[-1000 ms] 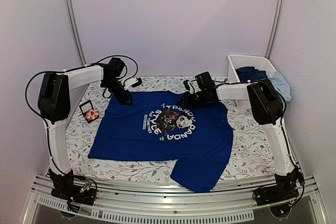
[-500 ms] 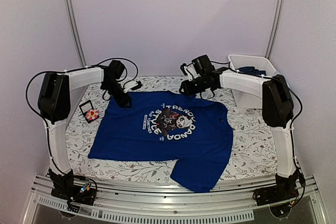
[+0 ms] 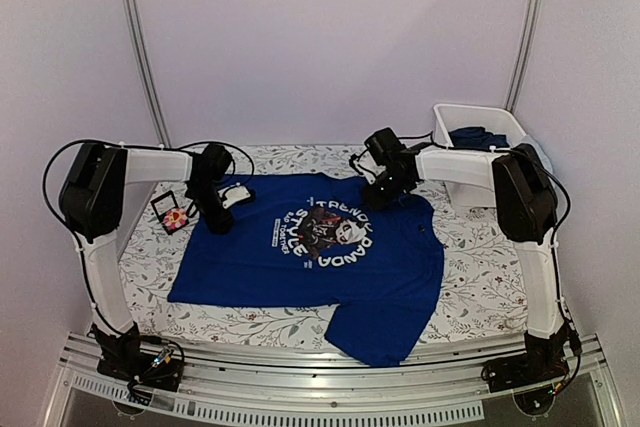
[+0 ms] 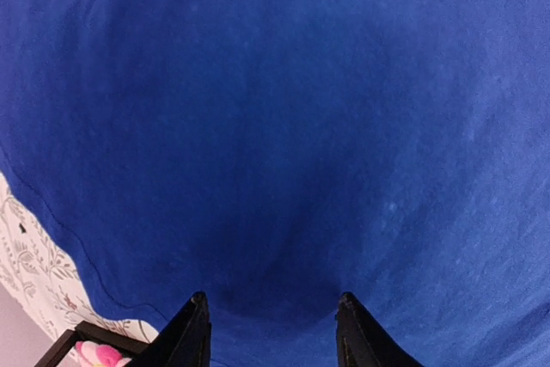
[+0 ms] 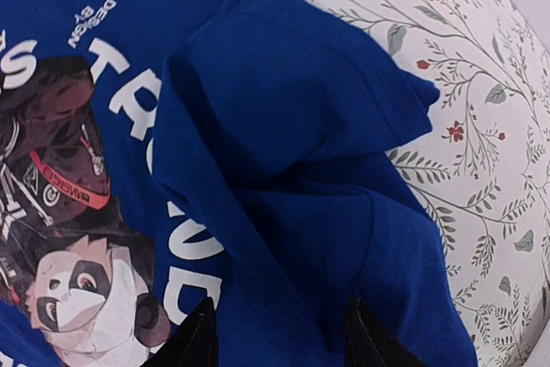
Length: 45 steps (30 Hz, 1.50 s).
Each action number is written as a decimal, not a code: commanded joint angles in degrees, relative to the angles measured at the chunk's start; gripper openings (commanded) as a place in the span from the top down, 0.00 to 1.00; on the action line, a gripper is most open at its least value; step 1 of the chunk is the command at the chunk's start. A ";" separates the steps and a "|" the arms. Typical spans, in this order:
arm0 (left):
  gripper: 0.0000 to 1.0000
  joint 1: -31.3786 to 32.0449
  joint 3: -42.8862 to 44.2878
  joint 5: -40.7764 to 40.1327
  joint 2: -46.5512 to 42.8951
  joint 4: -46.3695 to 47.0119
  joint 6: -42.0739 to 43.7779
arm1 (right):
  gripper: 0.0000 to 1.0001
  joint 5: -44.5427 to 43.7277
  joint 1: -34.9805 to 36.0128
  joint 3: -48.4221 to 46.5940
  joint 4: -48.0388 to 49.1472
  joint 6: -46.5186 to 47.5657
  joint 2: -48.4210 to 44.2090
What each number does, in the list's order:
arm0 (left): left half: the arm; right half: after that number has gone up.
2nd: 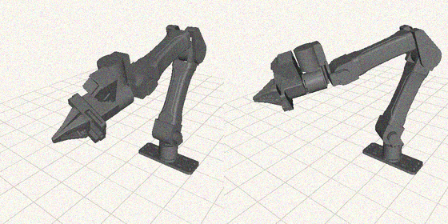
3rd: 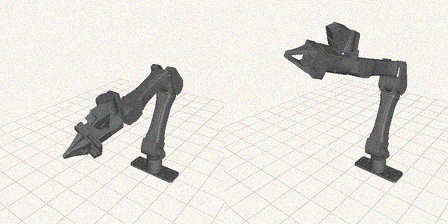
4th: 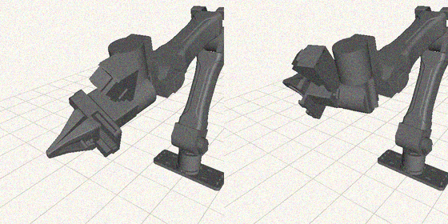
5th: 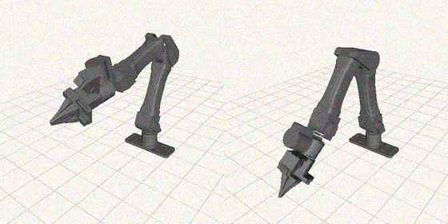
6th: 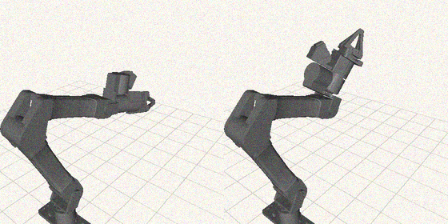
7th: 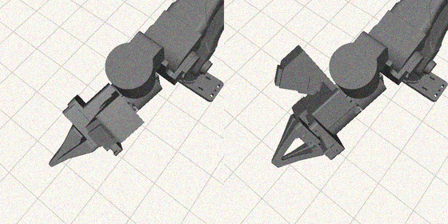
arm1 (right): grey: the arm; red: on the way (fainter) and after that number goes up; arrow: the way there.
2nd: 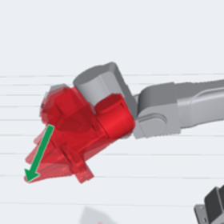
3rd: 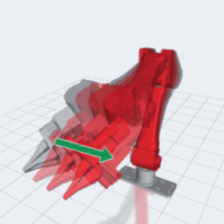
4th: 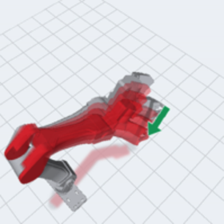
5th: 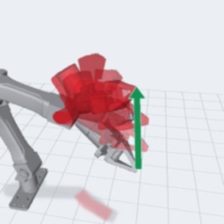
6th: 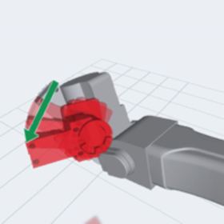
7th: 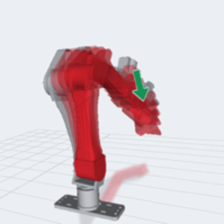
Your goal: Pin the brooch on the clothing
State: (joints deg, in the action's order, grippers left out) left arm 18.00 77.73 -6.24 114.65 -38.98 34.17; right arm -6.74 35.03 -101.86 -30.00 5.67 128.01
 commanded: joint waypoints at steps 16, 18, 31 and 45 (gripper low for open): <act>0.50 0.28 -2.96 -2.28 -2.17 1.81 -0.14 | 0.57 7.09 1.58 -12.03 2.59 32.66 10.96; 0.50 0.22 -2.73 -2.04 -1.87 1.71 -0.16 | 0.60 9.56 1.62 -12.45 0.75 32.48 11.94; 0.50 0.25 -1.82 -1.96 -1.01 1.39 -0.11 | 0.96 9.51 1.17 -12.42 0.04 31.21 12.22; 0.50 0.27 -2.03 -4.36 0.69 1.72 -0.13 | 1.00 -11.24 -5.90 -14.66 19.67 22.26 11.29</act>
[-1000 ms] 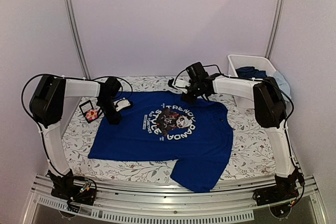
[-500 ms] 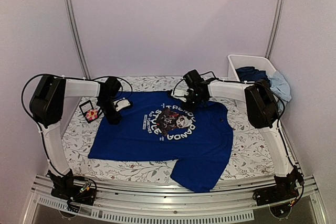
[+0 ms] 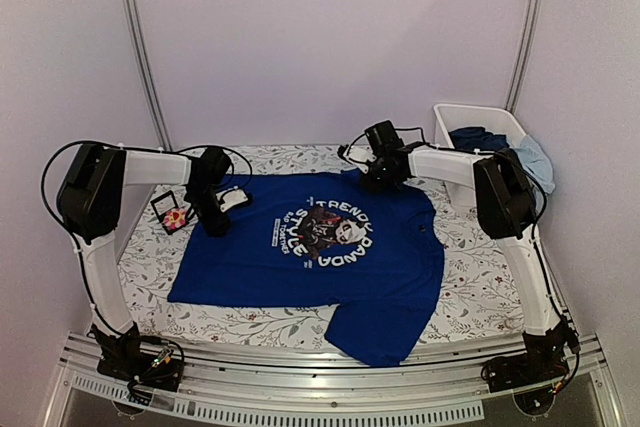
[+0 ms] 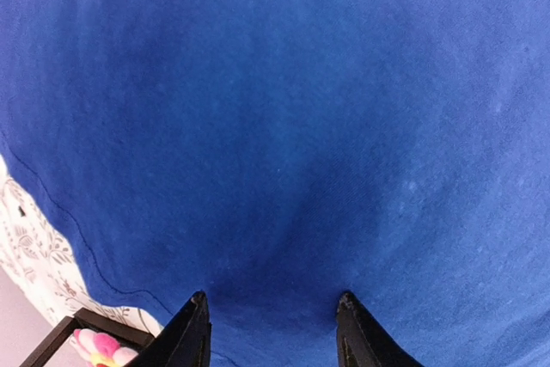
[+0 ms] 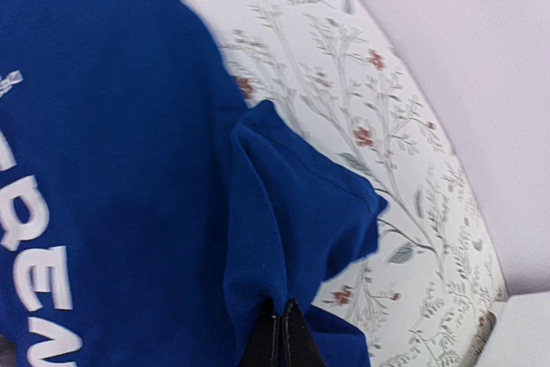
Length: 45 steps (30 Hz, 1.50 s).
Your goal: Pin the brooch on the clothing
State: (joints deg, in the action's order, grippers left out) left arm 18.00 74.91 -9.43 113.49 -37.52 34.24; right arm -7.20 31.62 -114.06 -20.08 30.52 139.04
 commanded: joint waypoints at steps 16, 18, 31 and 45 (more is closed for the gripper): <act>0.50 0.34 0.86 -0.95 1.91 -0.13 -0.48 | 0.99 -18.66 -8.05 -10.59 16.51 1.93 14.10; 0.50 0.37 0.78 -1.13 1.78 -0.15 -0.34 | 0.94 -18.93 -8.39 -11.14 15.06 0.39 14.80; 0.50 0.35 3.99 0.69 0.57 -2.55 -0.65 | 0.46 -16.05 -6.22 -11.82 3.93 -12.69 1.23; 0.50 0.21 27.69 -2.23 12.01 -3.30 -5.14 | 0.95 -5.90 -0.18 17.41 -16.02 -47.59 -17.17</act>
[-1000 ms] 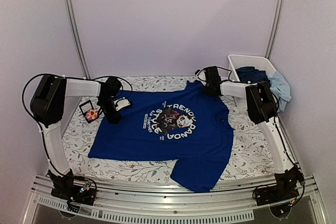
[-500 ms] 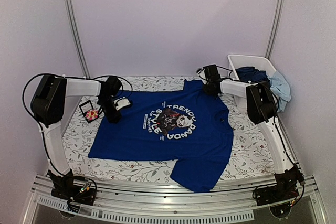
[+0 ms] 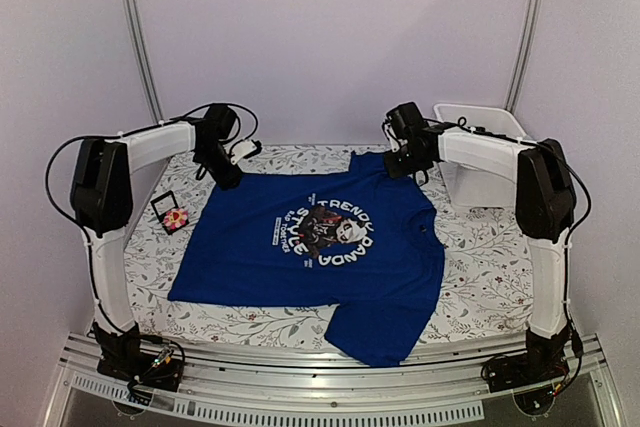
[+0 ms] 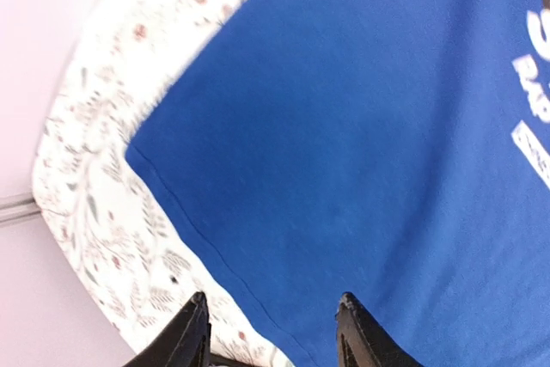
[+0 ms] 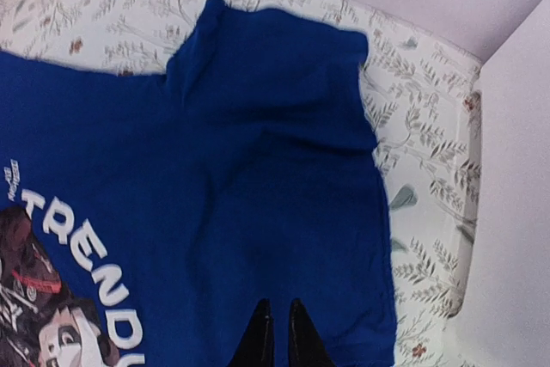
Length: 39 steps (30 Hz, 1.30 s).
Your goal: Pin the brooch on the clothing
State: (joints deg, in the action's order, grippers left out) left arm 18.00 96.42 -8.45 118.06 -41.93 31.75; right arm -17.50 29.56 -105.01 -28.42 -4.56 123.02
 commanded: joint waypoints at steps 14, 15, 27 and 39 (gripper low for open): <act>0.50 -1.15 13.70 -21.19 22.12 7.37 0.52 | 1.00 6.70 3.55 34.53 -3.11 -24.10 -10.07; 0.50 -1.60 13.14 -21.71 22.05 7.60 0.41 | 1.00 6.37 3.50 35.21 -3.16 -24.16 -10.60; 0.50 -3.37 12.19 -22.29 21.36 7.59 -0.81 | 1.00 8.51 3.60 31.37 -4.42 -21.39 -12.65; 0.25 -4.60 5.97 -3.69 -0.65 -7.03 -0.43 | 0.77 10.29 8.85 22.24 -4.52 -19.75 -21.14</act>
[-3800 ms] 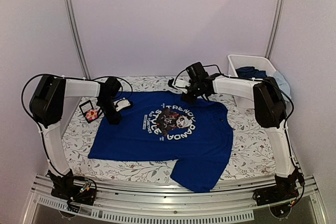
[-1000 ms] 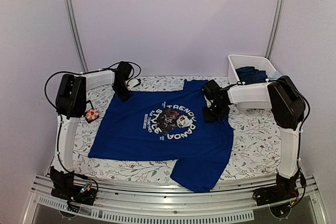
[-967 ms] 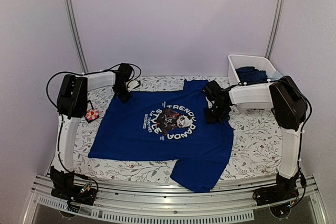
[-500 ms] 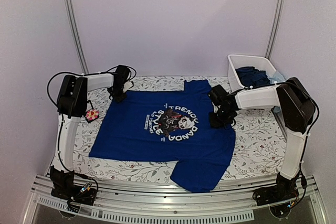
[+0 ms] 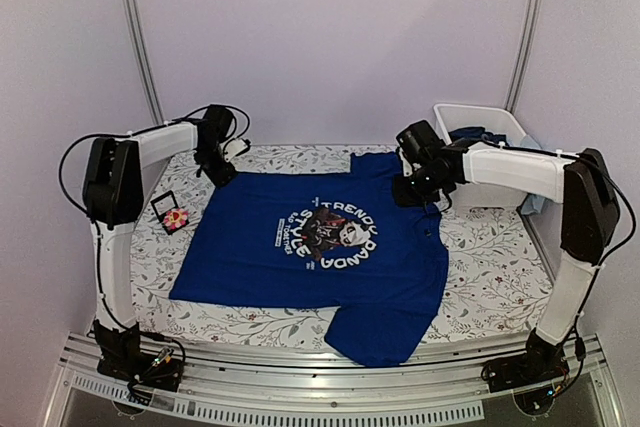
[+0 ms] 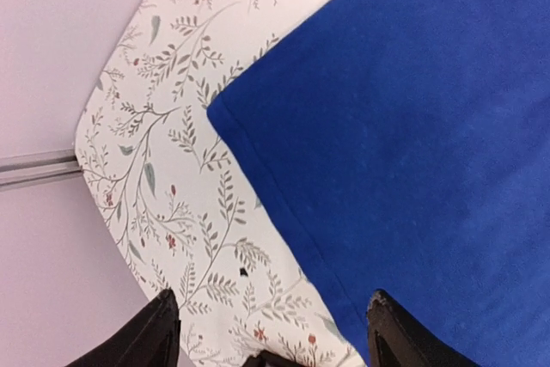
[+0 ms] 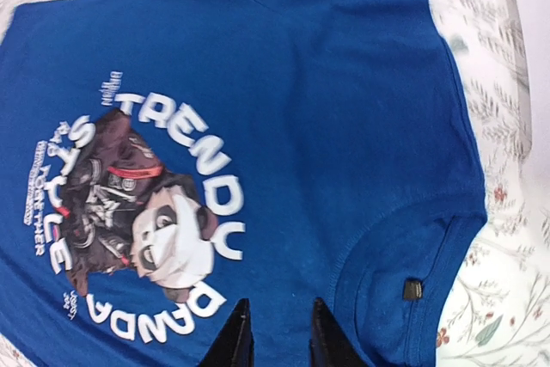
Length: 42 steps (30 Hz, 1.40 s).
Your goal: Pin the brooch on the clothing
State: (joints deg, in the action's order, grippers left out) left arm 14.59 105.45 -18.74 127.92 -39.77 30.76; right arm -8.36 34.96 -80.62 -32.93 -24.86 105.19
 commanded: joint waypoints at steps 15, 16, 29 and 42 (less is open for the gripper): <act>0.30 -6.88 -27.81 5.59 -22.22 -8.34 -2.52 | 0.01 -1.40 14.84 3.27 1.92 -2.31 -6.78; 0.34 -7.12 -27.77 5.29 -21.41 -7.45 -2.71 | 0.01 -1.70 15.22 3.47 1.70 -2.50 -6.90; 0.47 -9.22 -24.22 3.44 -11.14 -3.03 -3.68 | 0.01 -7.14 18.81 4.74 -1.02 -7.12 -6.05; 0.85 -10.55 -28.89 2.94 -11.96 2.46 -2.18 | 0.01 -8.59 20.65 -0.62 -3.96 -4.35 0.00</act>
State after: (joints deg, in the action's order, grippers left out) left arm 4.80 78.87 -17.19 115.90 -38.65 28.12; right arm -15.05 54.65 -79.55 -34.74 -30.30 103.70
